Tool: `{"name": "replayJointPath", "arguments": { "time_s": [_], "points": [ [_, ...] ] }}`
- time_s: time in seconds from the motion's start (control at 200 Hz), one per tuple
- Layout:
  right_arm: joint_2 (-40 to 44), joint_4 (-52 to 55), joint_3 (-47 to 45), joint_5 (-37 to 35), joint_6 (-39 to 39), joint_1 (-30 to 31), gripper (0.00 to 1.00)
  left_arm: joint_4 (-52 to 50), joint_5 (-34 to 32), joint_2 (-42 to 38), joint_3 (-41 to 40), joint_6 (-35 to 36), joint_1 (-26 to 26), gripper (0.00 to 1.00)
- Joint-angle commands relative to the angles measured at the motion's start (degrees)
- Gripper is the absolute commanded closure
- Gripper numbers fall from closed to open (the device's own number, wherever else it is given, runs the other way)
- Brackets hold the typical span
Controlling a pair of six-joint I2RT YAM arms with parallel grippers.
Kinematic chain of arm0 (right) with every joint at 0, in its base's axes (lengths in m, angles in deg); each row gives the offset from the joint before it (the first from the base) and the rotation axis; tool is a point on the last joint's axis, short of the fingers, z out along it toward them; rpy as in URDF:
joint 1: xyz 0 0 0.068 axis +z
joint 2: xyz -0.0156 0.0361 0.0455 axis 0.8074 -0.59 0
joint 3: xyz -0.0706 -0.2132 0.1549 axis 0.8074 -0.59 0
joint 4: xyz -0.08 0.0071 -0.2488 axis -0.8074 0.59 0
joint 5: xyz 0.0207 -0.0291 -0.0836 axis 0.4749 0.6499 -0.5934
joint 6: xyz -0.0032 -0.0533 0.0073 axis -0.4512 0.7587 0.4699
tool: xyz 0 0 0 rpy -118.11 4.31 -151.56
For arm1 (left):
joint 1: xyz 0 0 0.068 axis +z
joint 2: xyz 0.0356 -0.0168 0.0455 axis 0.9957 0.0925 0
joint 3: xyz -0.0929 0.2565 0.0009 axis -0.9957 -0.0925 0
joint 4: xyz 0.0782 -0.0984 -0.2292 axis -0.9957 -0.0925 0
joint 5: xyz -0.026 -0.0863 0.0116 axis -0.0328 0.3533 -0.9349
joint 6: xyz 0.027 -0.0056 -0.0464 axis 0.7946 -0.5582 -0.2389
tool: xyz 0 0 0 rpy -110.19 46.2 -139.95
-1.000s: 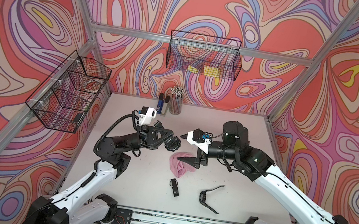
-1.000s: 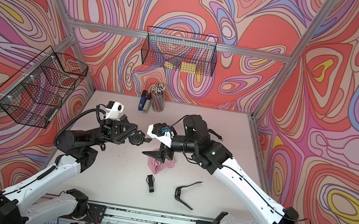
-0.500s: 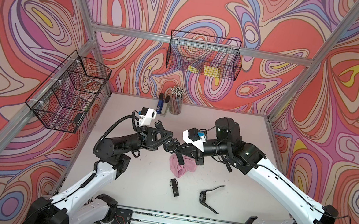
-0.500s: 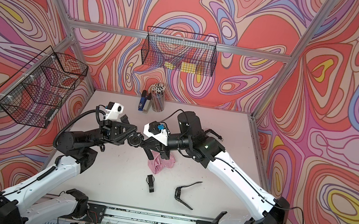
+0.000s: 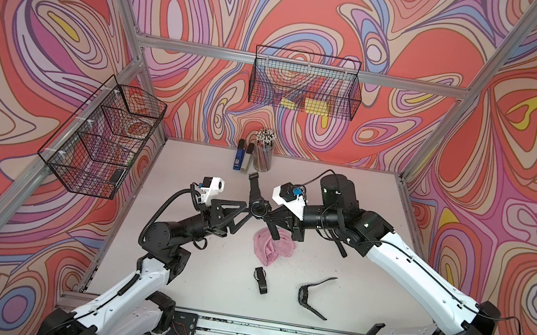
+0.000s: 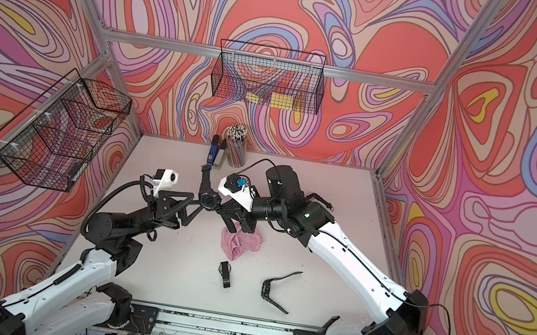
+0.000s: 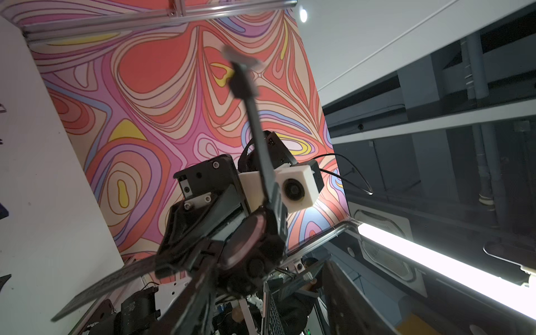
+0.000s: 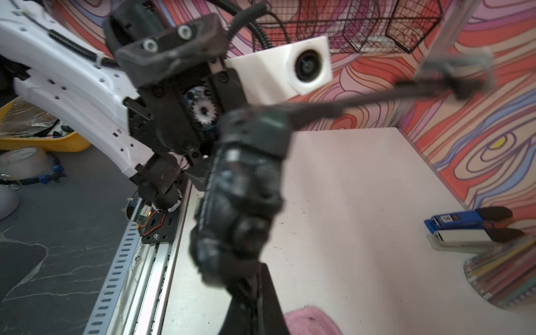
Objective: Wipe the watch dial
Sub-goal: Place the watch at the center of the board.
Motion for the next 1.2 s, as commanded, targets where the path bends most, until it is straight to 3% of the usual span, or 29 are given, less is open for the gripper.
{"name": "replayJointPath", "arguments": {
  "time_s": [0.0, 0.22, 0.461, 0.771, 1.051, 1.197],
  "points": [
    [-6.68, 5.69, 1.09, -11.39, -4.97, -5.37, 1.0, -6.77, -0.73, -5.35, -0.24, 5.11, 0.06, 0.39],
    [-22.75, 14.53, 9.36, -23.94, -4.77, -10.61, 1.0, -57.4, -1.06, -18.68, 10.01, 30.65, 0.12, 0.39],
    [-36.3, 17.17, 18.19, -30.08, -8.11, -14.6, 1.0, -72.88, -4.2, -22.46, 12.47, 38.4, 0.03, 0.39],
    [-50.1, 27.82, 32.61, -33.73, -5.25, -15.68, 1.0, -67.94, -4.25, -23.9, 10.63, 34.85, 0.01, 0.39],
    [-52.09, 31.8, 33.65, -36.97, -2.87, -15.73, 1.0, -63.17, -4.16, -23.63, 8.61, 31.24, 0.02, 0.38],
    [-52.89, 32.04, 33.65, -36.41, -2.82, -15.71, 0.99, -65.59, -4.42, -23.61, 8.72, 32.82, 0.04, 0.38]
  ]
}}
